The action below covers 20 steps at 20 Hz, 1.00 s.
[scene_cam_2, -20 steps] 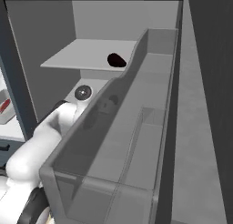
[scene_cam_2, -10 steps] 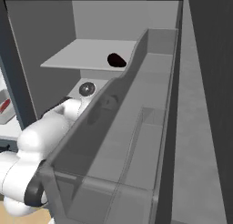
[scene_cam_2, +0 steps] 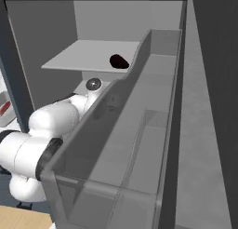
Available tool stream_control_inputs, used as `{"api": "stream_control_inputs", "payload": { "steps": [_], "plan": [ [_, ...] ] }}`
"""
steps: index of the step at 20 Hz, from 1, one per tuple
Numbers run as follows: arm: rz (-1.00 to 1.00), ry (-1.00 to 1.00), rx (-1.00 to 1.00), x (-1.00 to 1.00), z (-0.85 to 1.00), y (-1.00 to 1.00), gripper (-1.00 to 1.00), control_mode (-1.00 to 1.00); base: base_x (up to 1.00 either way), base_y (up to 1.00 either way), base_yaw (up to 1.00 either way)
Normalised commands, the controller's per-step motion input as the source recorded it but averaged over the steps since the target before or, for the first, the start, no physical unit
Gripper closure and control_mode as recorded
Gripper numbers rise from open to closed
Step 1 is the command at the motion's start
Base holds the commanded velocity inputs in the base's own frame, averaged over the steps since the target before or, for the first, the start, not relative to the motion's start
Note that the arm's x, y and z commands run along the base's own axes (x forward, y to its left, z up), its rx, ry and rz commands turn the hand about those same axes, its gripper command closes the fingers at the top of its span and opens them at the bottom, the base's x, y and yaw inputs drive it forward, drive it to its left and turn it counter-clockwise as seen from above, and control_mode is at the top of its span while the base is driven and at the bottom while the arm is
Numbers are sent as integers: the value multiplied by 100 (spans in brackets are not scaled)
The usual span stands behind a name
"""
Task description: Place one avocado and one steak in each tupperware on the nearby counter, to pack two identical lunches.
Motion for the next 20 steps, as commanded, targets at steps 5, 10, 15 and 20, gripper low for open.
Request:
{"api": "stream_control_inputs", "payload": {
  "steps": [5,10,15,20],
  "plan": [
    [0,3,0,38,-27,-1,-100,-100,0,0,0],
    [0,0,0,34,-21,-4,-100,-100,0,0,0],
    [0,0,0,30,-17,-4,-100,-100,0,0,0],
    [0,2,0,23,-30,0,100,-100,0,0,0]
  ]
}}
